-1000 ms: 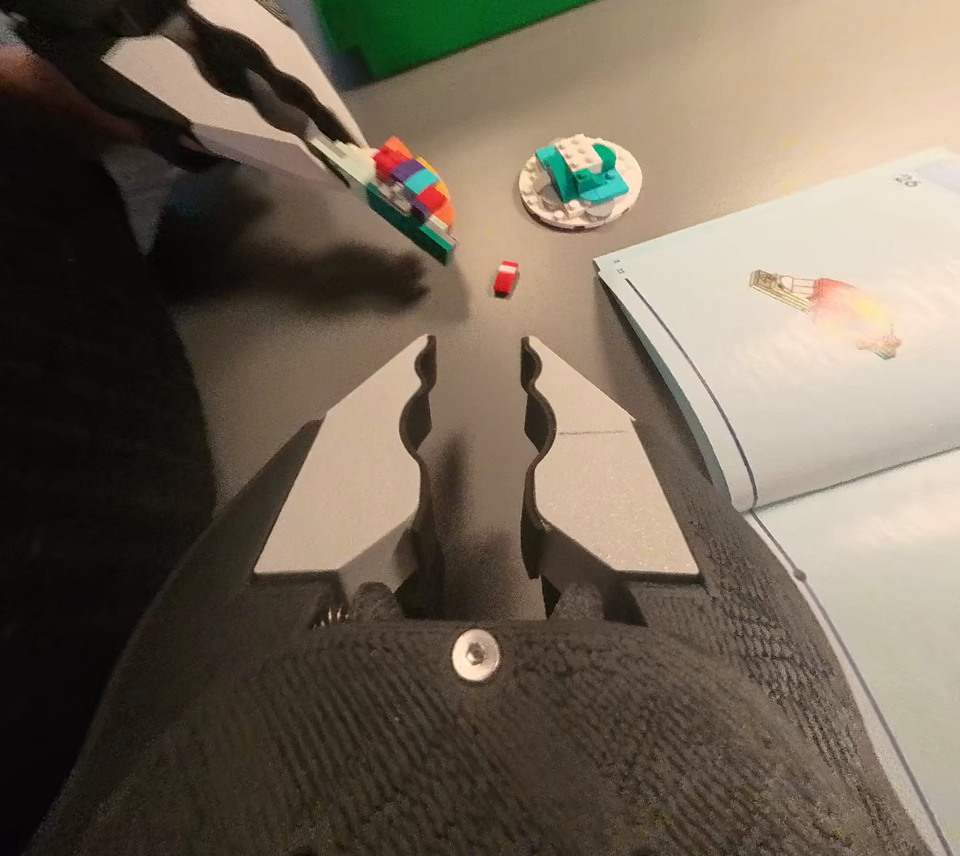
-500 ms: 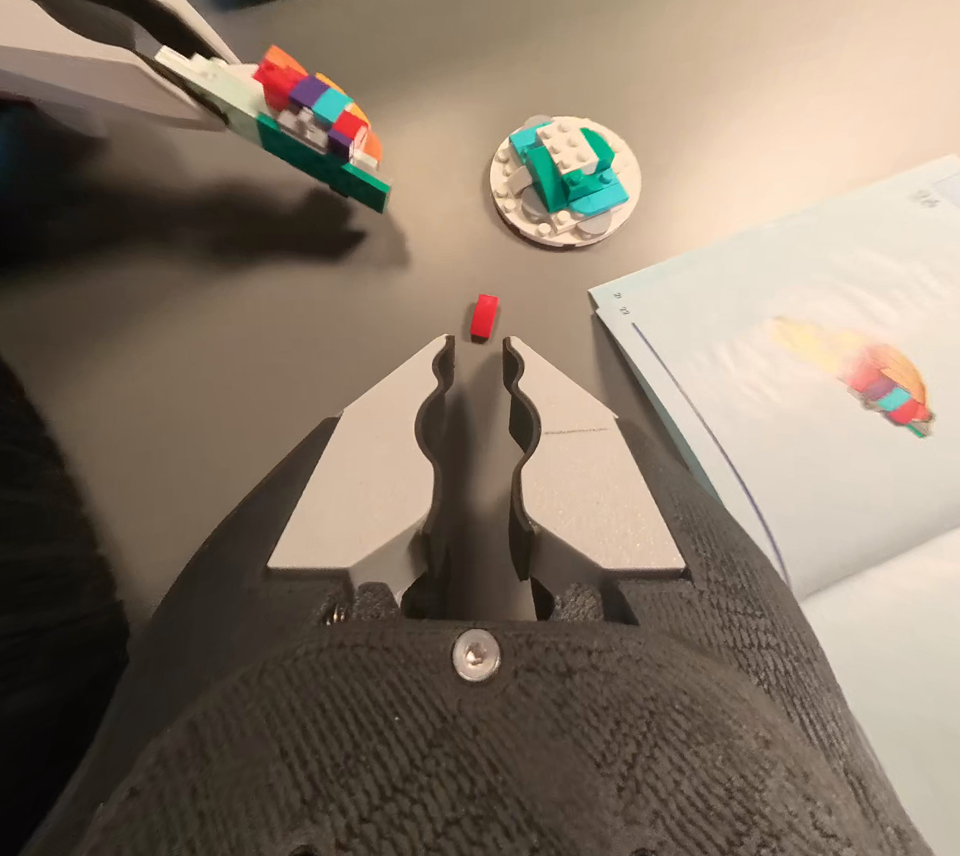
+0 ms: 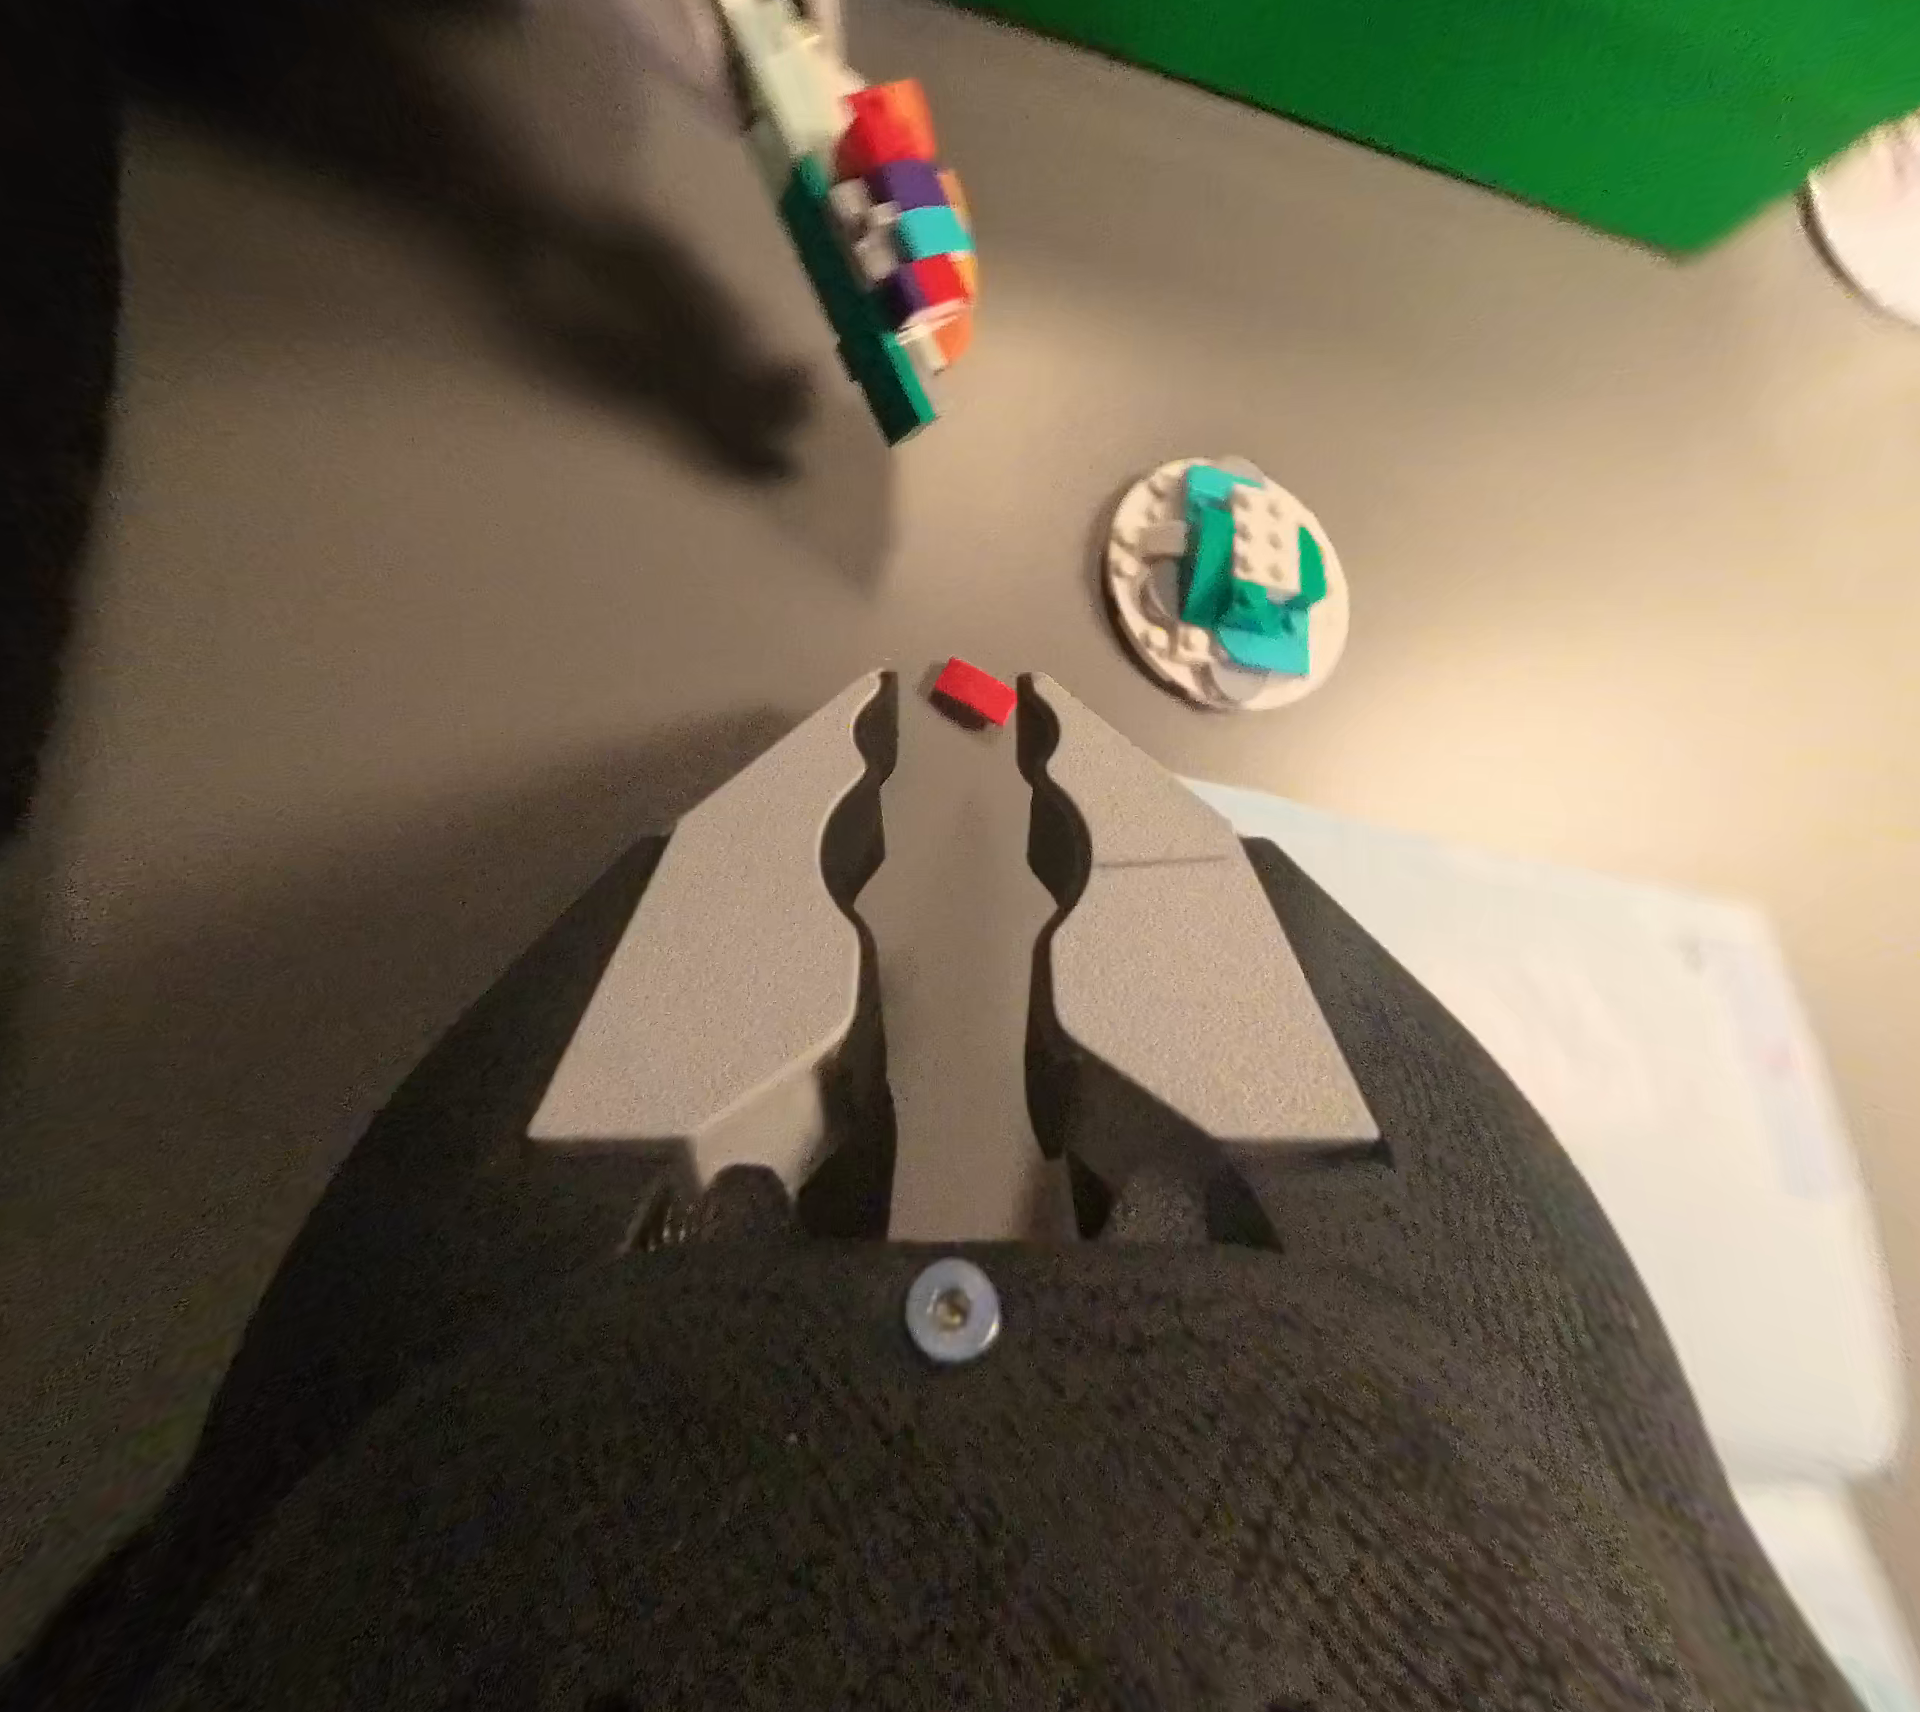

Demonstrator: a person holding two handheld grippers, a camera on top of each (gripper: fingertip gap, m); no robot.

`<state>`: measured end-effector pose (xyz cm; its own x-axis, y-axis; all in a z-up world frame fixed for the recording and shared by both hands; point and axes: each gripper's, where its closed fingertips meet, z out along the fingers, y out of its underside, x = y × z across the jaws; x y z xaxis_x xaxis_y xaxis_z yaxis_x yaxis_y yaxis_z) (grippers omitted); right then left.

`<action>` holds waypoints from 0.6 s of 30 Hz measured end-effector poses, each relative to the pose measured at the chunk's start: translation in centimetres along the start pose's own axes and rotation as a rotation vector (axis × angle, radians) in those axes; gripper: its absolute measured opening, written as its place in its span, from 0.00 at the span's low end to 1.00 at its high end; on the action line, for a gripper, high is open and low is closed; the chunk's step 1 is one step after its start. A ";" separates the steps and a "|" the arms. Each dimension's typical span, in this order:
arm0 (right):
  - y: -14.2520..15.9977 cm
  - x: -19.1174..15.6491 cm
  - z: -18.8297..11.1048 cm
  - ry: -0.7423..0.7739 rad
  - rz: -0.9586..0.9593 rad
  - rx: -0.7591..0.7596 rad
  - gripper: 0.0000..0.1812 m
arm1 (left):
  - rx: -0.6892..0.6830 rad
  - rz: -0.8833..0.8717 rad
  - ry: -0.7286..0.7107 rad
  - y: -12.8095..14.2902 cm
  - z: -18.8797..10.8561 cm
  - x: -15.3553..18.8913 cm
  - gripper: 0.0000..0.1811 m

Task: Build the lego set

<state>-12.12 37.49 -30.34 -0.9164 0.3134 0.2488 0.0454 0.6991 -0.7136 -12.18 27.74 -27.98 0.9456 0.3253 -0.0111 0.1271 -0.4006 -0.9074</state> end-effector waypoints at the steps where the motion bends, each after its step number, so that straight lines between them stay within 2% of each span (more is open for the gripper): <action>1: 0.2 -0.2 0.1 -0.035 -0.106 -0.026 0.11 | -0.008 0.003 0.010 0.1 0.0 0.1 0.06; 4: 0.8 0.1 0.7 -0.152 -0.305 -0.094 0.11 | -0.033 0.024 0.039 0.4 0.2 0.6 0.06; 7: 0.8 0.0 1.2 -0.285 -0.408 -0.120 0.10 | -0.040 0.044 0.057 0.6 0.5 1.0 0.06; 10: 0.8 0.4 1.5 -0.350 -0.482 -0.169 0.10 | -0.045 0.055 0.058 0.8 0.6 1.2 0.06; 18: 1.2 -0.2 1.3 -0.438 -0.467 -0.193 0.04 | -0.048 0.069 0.061 0.9 0.5 1.4 0.06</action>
<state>-12.41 37.45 -32.06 -0.9320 -0.3117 0.1851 -0.3624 0.8134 -0.4551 -10.87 28.26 -29.00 0.9687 0.2438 -0.0460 0.0741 -0.4611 -0.8843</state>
